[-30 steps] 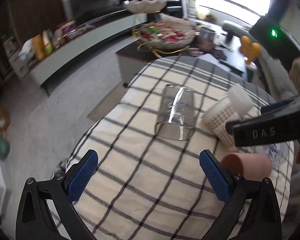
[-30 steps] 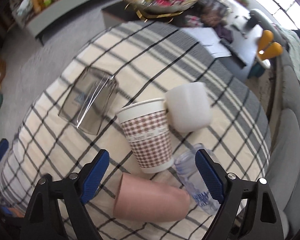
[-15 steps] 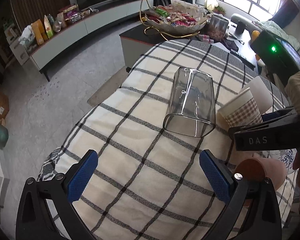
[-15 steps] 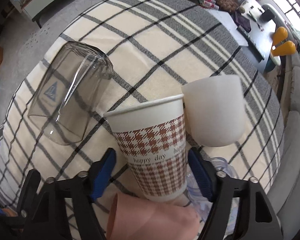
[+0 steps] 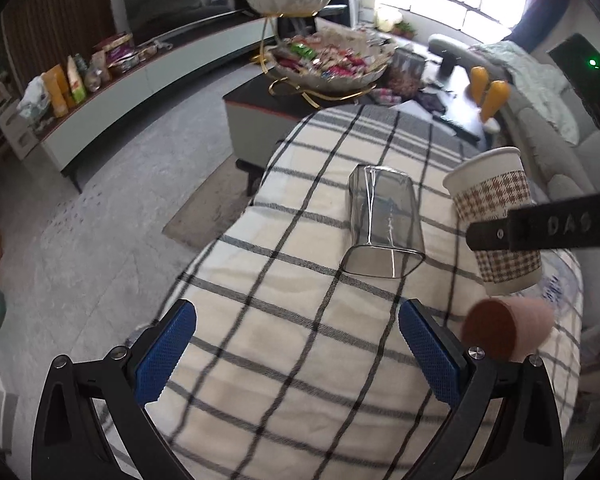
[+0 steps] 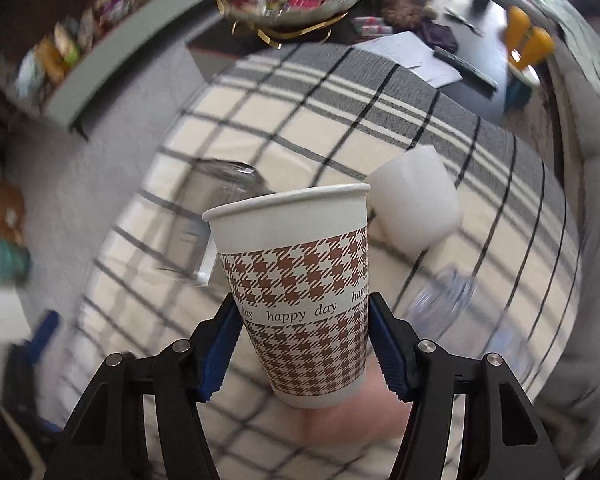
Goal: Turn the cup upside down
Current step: 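Lift the paper cup with the right gripper and pass it to the left gripper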
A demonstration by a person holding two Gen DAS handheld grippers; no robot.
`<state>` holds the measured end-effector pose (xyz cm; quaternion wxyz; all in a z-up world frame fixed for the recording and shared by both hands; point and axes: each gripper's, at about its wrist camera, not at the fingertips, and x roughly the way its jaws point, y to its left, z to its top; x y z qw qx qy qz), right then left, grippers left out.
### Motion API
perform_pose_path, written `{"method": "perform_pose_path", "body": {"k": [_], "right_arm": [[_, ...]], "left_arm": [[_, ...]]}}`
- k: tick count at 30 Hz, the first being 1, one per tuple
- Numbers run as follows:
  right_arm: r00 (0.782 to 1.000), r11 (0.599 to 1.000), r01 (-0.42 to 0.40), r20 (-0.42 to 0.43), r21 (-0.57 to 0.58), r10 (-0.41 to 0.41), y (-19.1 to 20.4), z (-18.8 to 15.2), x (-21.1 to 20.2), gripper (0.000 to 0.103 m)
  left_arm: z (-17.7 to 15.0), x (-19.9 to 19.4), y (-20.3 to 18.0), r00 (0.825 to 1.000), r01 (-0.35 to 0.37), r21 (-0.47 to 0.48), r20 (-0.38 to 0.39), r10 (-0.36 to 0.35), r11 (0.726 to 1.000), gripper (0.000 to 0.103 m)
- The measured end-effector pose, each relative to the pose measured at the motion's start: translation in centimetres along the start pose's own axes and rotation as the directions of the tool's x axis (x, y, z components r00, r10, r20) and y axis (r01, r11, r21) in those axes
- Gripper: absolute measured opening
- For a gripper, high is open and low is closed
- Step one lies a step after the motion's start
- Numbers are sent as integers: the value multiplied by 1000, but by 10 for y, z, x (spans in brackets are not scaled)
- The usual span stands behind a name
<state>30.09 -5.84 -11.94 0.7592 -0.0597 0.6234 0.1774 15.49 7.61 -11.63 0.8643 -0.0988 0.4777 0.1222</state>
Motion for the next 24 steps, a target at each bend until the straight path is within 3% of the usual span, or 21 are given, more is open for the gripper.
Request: {"method": "perform_pose_path", "body": {"k": [5, 12, 16, 24], "right_arm": [[991, 966, -135, 21, 222, 134, 0, -39, -3, 62], [962, 816, -252, 46, 520, 268, 3, -117, 36, 62], [953, 764, -277, 68, 582, 294, 13, -139, 60, 62], [958, 748, -264, 74, 609, 277, 19, -137, 81, 63]], "left_arm": [[-9, -21, 22, 997, 64, 73, 25, -66, 995, 103], [-28, -28, 46, 996, 76, 218, 28, -84, 973, 103], [-38, -31, 59, 993, 94, 237, 41, -107, 967, 103], [-42, -21, 59, 989, 119, 309, 45, -139, 944, 103]]}}
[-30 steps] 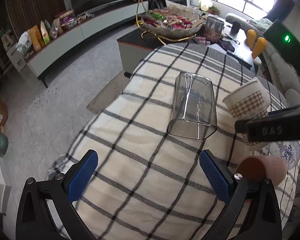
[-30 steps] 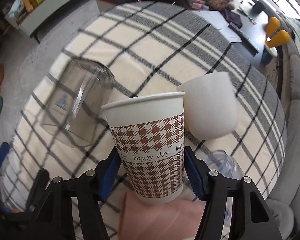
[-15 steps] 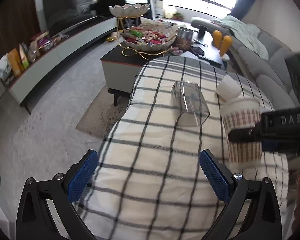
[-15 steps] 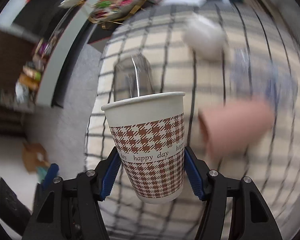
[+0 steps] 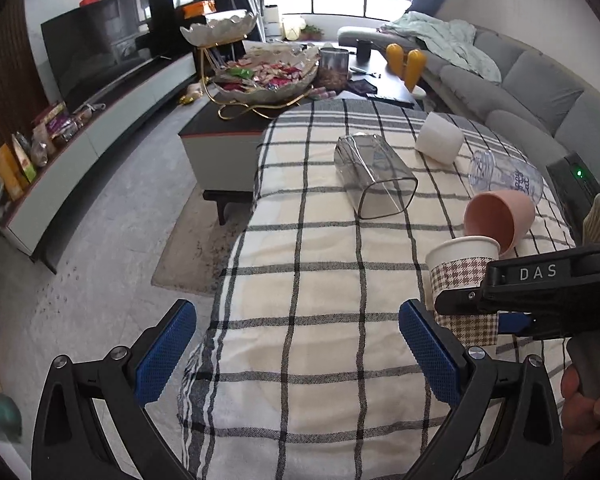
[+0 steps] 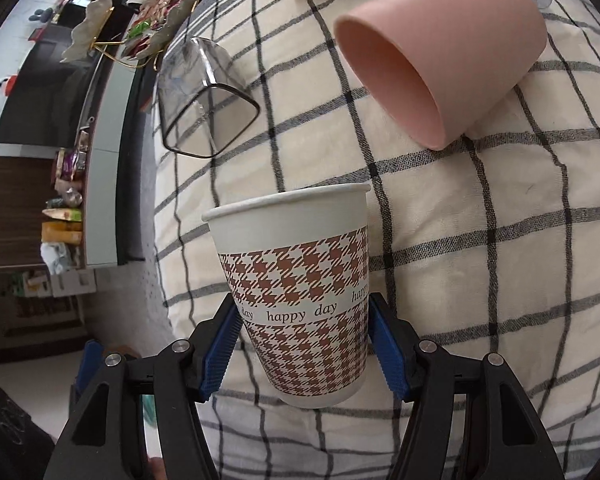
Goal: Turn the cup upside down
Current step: 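Lift the paper cup with the right gripper and pass it to the left gripper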
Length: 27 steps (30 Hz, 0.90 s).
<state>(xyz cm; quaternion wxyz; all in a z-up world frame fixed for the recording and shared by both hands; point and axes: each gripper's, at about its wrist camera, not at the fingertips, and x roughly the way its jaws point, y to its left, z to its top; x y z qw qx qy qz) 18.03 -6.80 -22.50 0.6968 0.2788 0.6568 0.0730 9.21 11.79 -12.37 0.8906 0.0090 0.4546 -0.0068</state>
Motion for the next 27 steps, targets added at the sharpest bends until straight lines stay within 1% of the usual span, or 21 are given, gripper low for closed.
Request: {"method": "perform_pose_path", "body": {"k": [3, 5, 8, 12, 14, 16, 18, 21, 22, 24, 25, 27], "right_arm": [[1000, 1000, 15, 20, -7, -14, -3, 3, -3, 64], [1000, 1000, 14, 18, -10, -14, -3, 3, -4, 68], [999, 1000, 9, 32, -19, -8, -3, 1, -10, 74], [999, 999, -16, 48, -28, 17, -6, -6, -31, 75], [998, 999, -18, 67, -38, 21, -12, -12, -45, 76], [995, 999, -8, 99, -46, 12, -18, -16, -61, 78], [989, 998, 21, 151, -57, -12, -27, -23, -80, 78], [960, 993, 101, 268, -66, -79, -43, -34, -114, 79], [943, 989, 134, 314, -64, -108, -48, -38, -124, 80], [901, 977, 208, 399, -51, -171, -55, -46, -145, 82], [870, 966, 255, 445, -37, -213, -60, -53, -157, 82], [821, 948, 317, 506, -20, -264, -65, -60, -172, 84]], "left_arm": [[-2, 8, 0, 1000, 9, 2, -24, -9, 1000, 103], [-4, 10, -2, 999, 13, 7, -30, -12, 1000, 103], [-4, 6, -4, 1000, 13, 10, -21, -13, 1000, 103], [-2, -5, -9, 1000, 22, 11, 2, -22, 1000, 103], [-2, -11, -13, 999, 44, 12, 16, -44, 999, 103], [-2, -16, -21, 996, 88, 17, 30, -89, 996, 103], [-5, -20, -32, 991, 122, 17, 44, -123, 992, 103], [-10, -22, -49, 989, 133, 8, 59, -133, 991, 103], [-13, -23, -55, 988, 138, 0, 66, -138, 990, 103], [-18, -23, -69, 986, 151, -16, 74, -150, 988, 103], [-19, -23, -74, 985, 156, -18, 74, -154, 988, 103], [-23, -20, -88, 986, 149, -14, 74, -147, 989, 103]]}}
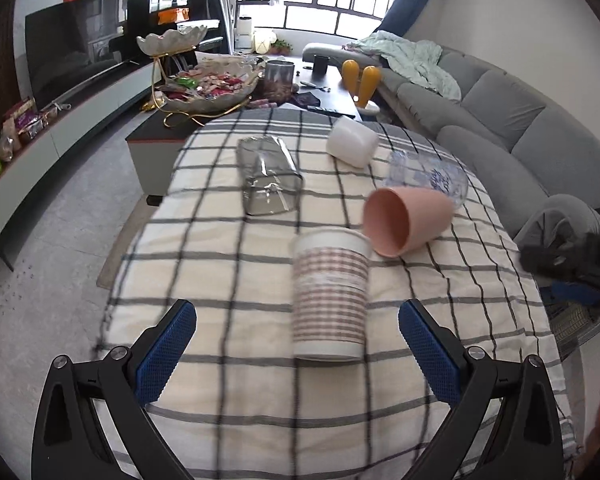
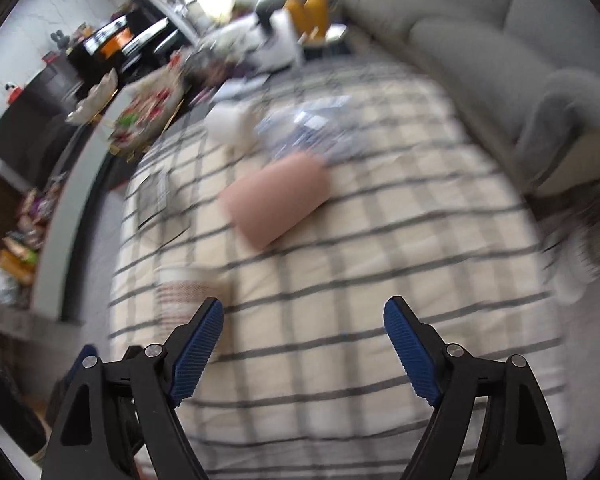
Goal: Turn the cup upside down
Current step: 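Lift the paper cup with the right gripper and pass it to the left gripper, then rotate the held paper cup with the left gripper so its rim faces down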
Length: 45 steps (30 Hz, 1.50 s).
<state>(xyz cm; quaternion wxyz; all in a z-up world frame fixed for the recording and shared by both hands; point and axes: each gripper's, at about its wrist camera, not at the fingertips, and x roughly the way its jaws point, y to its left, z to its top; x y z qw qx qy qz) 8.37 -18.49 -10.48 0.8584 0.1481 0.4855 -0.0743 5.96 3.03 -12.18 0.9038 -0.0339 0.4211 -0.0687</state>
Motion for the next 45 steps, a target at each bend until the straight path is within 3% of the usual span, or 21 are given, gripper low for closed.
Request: {"method": "perform_pose_path", "body": {"k": [6, 10, 18, 22, 26, 32, 35, 42, 45], "right_arm": [[974, 987, 155, 173, -36, -146, -18, -7, -25, 90], [955, 978, 204, 228, -33, -191, -25, -13, -25, 91], [958, 980, 197, 219, -35, -185, -32, -16, -3, 91], [964, 983, 179, 205, -44, -167, -27, -19, 7, 91], [970, 985, 166, 191, -54, -153, -22, -22, 13, 91], [975, 985, 164, 162, -52, -154, -23, -22, 21, 91], [977, 985, 164, 148, -48, -155, -23, -23, 23, 91], [977, 986, 160, 150, -49, -151, -23, -24, 22, 91], [978, 987, 155, 147, -44, -147, -21, -22, 15, 91]], "left_arm": [[-2, 16, -27, 999, -47, 33, 28, 46, 998, 103], [-4, 33, -34, 997, -68, 49, 35, 67, 996, 103], [-22, 54, -47, 994, -84, 176, 79, 71, 981, 100], [-25, 64, -45, 991, -110, 219, 97, 91, 969, 92], [-23, 73, -37, 990, -120, 201, 100, 102, 972, 78], [-23, 76, -36, 991, -110, 196, 94, 93, 974, 78], [-23, 79, -37, 993, -100, 200, 78, 86, 975, 61], [-21, 75, -35, 995, -71, 184, 84, 57, 980, 60], [-18, 72, -38, 997, -66, 192, 43, 59, 979, 60]]}}
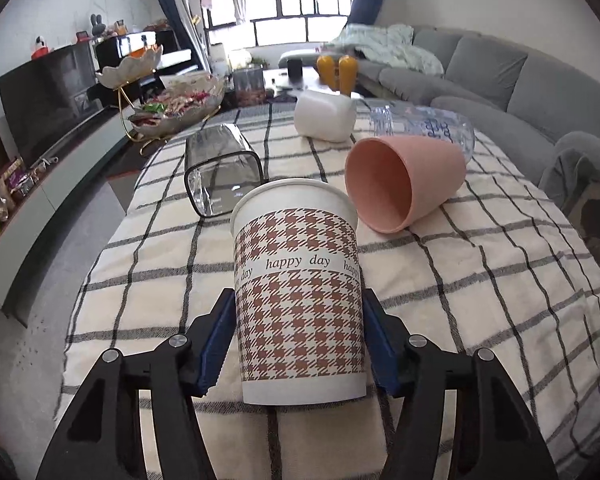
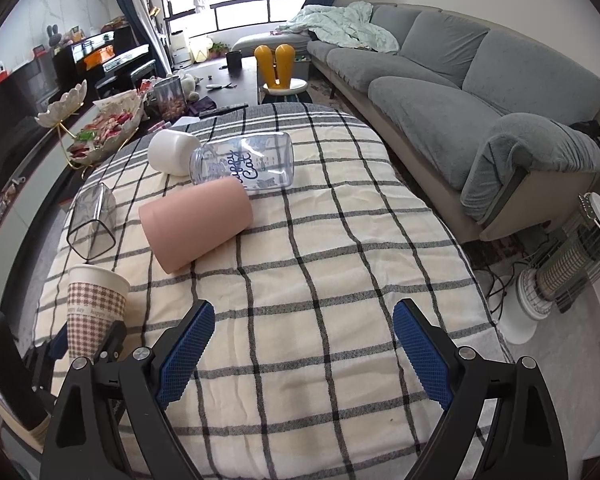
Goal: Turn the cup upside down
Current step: 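Rotate the held paper cup with the left gripper so its rim faces down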
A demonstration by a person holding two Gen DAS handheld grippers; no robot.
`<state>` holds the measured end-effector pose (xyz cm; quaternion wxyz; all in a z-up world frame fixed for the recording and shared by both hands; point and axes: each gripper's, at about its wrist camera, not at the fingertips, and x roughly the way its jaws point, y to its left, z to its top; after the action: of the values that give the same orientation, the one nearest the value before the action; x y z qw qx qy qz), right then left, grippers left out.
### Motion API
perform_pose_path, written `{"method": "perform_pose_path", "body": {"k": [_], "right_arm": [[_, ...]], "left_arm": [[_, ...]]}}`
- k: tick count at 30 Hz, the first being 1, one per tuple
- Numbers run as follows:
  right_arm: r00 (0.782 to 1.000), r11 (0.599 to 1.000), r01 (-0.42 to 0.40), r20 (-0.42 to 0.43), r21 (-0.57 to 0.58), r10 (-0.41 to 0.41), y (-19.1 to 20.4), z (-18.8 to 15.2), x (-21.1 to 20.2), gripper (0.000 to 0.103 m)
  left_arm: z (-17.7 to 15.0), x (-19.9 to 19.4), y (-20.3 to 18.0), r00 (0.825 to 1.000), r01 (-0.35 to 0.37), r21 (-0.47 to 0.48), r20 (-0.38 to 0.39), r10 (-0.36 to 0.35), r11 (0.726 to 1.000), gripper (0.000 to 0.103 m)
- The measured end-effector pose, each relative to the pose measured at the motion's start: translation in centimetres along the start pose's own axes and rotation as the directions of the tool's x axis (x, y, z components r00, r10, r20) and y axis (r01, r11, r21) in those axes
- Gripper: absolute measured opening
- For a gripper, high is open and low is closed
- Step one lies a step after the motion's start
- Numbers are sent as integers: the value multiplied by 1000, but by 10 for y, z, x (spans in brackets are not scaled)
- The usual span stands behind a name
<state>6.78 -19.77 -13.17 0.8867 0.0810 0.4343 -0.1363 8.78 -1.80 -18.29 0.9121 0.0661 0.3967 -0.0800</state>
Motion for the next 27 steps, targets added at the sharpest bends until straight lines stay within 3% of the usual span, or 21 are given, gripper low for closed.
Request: {"method": "perform_pose_path", "body": {"k": [5, 6, 9, 10, 11, 12, 16, 17, 20, 21, 22, 24, 25, 27], "right_arm": [[999, 999, -21, -24, 30, 21, -2, 15, -21, 91], [998, 998, -38, -38, 45, 40, -3, 18, -23, 91], [992, 992, -92, -77, 88, 99, -4, 25, -28, 95], [987, 987, -113, -99, 114, 124, -6, 27, -27, 95], [983, 982, -128, -115, 139, 145, -8, 28, -25, 96], [978, 976, -141, -130, 165, 164, -11, 28, -24, 96], [953, 945, -174, -193, 278, 233, -20, 30, -8, 96], [948, 941, -175, -207, 290, 241, -20, 31, -4, 96], [931, 925, -175, -249, 339, 267, -26, 35, 9, 96], [927, 918, -170, -259, 357, 272, -30, 37, 14, 96], [922, 911, -163, -270, 379, 278, -34, 40, 19, 96], [916, 900, -153, -282, 408, 284, -40, 46, 25, 96], [914, 896, -147, -289, 419, 285, -43, 50, 29, 96], [909, 895, -133, -306, 427, 281, -47, 59, 39, 96]], "left_arm": [[14, -15, -5, 985, 55, 34, -165, -49, 998, 59], [19, -18, -7, 976, 71, 48, -211, -60, 996, 59], [32, -20, -5, 923, 153, 30, -361, -132, 988, 59], [36, -19, -5, 896, 172, 27, -419, -145, 985, 59], [40, -15, -4, 855, 196, 18, -492, -162, 980, 59], [42, -12, -4, 826, 203, 15, -540, -163, 979, 59], [46, 4, -11, 656, 253, -25, -731, -190, 967, 59], [47, 7, -15, 625, 257, -21, -759, -183, 966, 59], [57, 15, -27, 579, 245, 34, -807, -118, 969, 59], [61, 20, -31, 556, 243, 43, -825, -103, 969, 59], [64, 25, -34, 532, 239, 48, -842, -89, 970, 59], [67, 37, -41, 440, 233, 15, -893, -92, 972, 59], [69, 42, -47, 418, 241, 31, -905, -75, 970, 59], [75, 52, -55, 390, 239, 89, -921, -11, 967, 60]]}}
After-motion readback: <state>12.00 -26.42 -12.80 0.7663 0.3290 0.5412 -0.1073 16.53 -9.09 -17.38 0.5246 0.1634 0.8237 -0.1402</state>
